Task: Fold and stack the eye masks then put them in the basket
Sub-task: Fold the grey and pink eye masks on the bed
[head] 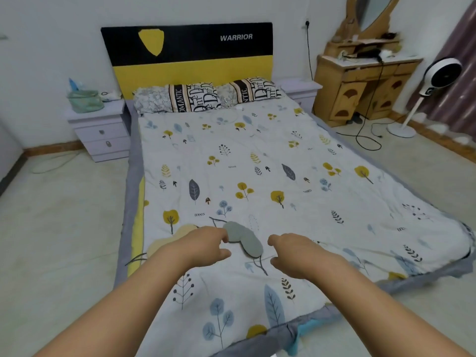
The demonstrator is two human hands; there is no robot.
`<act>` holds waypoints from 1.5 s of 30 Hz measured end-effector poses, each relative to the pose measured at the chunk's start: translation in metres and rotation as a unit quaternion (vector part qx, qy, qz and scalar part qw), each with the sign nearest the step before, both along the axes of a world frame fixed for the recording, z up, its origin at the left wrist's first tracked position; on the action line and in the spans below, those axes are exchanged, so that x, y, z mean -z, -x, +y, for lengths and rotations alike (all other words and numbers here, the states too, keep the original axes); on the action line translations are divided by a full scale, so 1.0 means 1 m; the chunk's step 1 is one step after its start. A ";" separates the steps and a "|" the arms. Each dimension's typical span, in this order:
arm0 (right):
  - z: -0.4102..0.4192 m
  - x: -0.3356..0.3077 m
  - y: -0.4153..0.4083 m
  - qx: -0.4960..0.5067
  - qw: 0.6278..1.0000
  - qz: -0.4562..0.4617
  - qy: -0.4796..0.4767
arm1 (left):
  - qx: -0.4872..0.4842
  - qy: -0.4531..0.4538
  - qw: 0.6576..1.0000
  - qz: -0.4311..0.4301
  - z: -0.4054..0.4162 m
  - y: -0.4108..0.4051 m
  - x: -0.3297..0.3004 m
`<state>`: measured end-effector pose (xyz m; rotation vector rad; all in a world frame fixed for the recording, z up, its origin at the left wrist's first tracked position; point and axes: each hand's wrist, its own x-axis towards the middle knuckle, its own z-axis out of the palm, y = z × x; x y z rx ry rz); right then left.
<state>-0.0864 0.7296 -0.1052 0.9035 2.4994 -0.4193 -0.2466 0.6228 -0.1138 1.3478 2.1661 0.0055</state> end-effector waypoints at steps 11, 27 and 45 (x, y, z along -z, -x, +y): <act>0.076 0.046 0.053 0.019 0.997 -0.047 0.062 | 0.006 0.065 0.998 -0.026 0.085 0.046 0.054; 0.158 0.171 0.118 0.081 0.993 -0.025 0.079 | 0.025 0.096 0.994 -0.050 0.187 0.108 0.178; 0.169 0.361 0.141 0.163 0.985 0.037 0.046 | -0.024 -0.002 1.000 0.015 0.220 0.114 0.349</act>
